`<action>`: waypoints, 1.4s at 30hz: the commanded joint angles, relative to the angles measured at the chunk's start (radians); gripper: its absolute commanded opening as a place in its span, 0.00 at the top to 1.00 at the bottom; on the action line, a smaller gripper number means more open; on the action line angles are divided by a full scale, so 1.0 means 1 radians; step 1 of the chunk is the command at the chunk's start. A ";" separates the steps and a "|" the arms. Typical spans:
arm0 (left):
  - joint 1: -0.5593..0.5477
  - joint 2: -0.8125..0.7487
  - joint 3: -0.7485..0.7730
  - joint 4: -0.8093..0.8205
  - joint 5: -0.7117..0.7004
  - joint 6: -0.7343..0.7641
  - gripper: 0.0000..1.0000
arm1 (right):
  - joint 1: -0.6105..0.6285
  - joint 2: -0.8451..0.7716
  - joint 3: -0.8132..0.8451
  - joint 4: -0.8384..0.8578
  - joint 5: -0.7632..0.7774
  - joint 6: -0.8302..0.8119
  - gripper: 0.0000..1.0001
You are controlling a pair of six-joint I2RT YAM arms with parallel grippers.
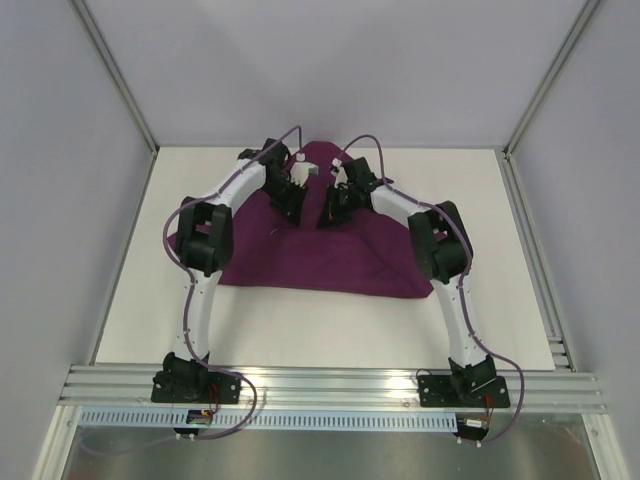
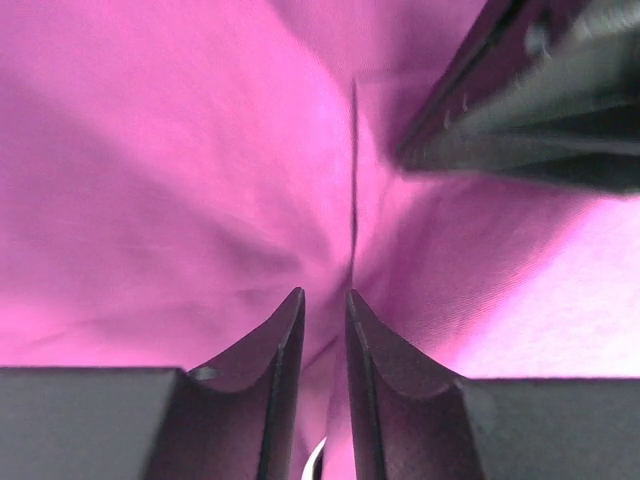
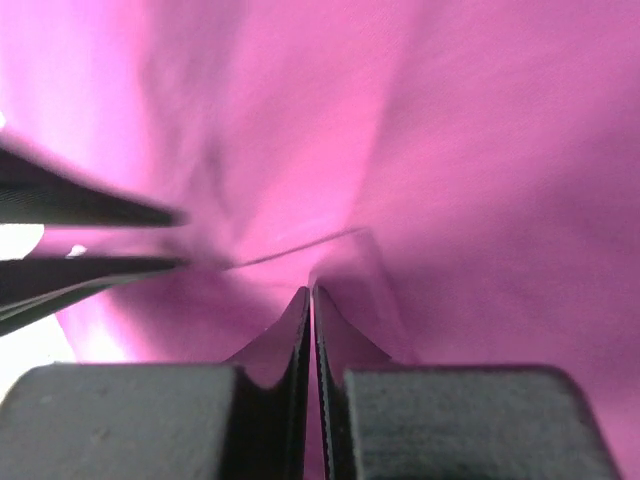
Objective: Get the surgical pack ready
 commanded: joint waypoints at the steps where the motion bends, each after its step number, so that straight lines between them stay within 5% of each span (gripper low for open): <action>1: -0.003 -0.070 0.115 -0.026 -0.057 -0.009 0.68 | -0.044 -0.053 0.151 -0.198 0.312 -0.040 0.95; 6: 0.017 -0.236 0.080 -0.047 -0.137 0.014 0.67 | -0.052 -0.275 0.074 -0.250 0.619 -0.094 0.91; 11: 0.066 -0.474 -0.237 -0.046 -0.023 0.041 0.67 | -0.045 -0.485 -0.213 -0.286 0.661 -0.112 0.93; 16: 0.064 -0.615 -0.567 -0.034 -0.118 0.090 0.69 | 0.023 -0.631 -0.434 -0.318 0.702 -0.069 0.99; 20: 0.064 -0.635 -0.692 0.005 -0.197 0.104 0.69 | 0.068 -0.695 -0.531 -0.325 0.706 -0.011 1.00; 25: 0.066 -0.548 -0.703 0.058 -0.207 0.106 0.68 | 0.083 -0.674 -0.698 -0.161 0.512 0.083 0.99; 32: 0.072 -0.413 -0.669 0.107 -0.220 0.101 0.68 | 0.054 -0.570 -0.758 -0.092 0.560 0.124 0.99; 42: 0.077 -0.411 -0.668 0.098 -0.172 0.095 0.60 | 0.056 -0.660 -0.657 -0.230 0.707 0.057 0.99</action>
